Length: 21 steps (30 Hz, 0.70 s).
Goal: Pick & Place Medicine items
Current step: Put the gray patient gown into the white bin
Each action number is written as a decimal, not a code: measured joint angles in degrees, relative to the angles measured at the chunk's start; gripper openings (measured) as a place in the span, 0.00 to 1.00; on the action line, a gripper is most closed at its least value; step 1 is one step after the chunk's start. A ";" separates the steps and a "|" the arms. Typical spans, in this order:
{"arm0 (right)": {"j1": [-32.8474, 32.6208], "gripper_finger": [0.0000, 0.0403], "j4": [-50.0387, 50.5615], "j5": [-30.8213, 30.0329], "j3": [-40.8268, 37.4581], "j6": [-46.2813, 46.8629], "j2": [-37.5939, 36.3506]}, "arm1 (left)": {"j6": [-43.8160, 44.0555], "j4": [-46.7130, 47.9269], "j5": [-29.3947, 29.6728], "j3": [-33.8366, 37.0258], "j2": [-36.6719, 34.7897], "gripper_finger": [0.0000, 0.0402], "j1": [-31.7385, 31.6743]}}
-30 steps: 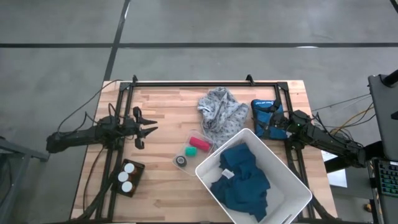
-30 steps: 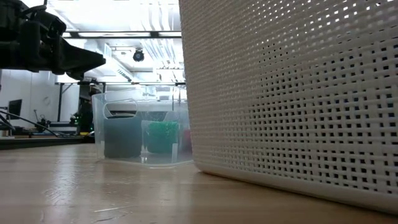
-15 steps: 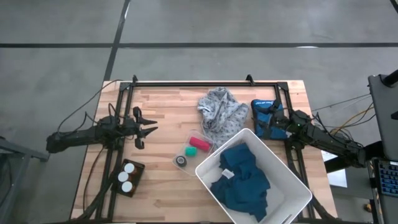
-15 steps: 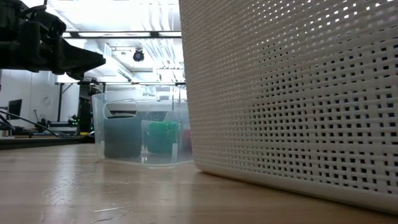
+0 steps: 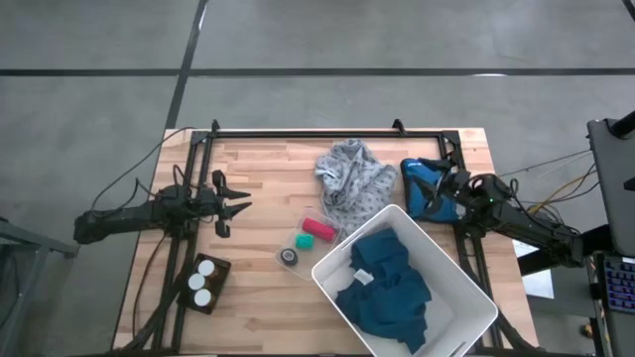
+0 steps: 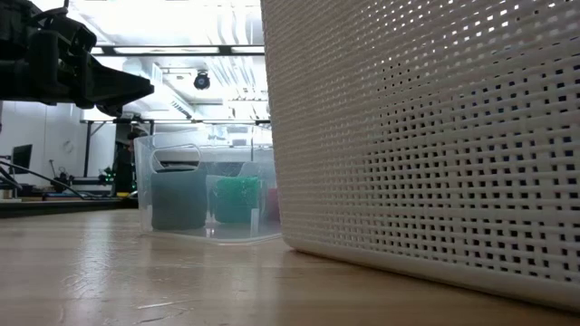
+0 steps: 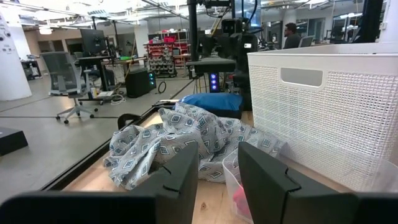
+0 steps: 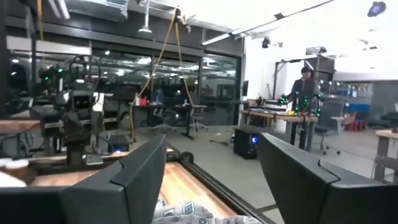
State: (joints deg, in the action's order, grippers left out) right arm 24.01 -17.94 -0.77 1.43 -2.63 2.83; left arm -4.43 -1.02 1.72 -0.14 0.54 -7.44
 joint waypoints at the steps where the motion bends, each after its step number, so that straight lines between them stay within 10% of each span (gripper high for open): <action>1: 0.00 0.64 0.53 -0.69 0.63 0.78 0.11 | 0.00 0.00 0.00 0.00 0.00 0.29 0.00; 9: -0.04 0.79 5.63 -3.45 10.12 1.37 9.10 | 0.00 0.00 0.00 0.00 0.00 0.29 0.00; 21: 0.04 0.88 30.73 -5.93 41.77 5.06 42.85 | 0.00 0.00 0.00 0.00 -0.02 0.29 0.00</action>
State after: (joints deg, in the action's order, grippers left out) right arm 24.05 12.79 -6.71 43.20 2.42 45.68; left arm -4.43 -1.02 1.72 -0.14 0.51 -7.44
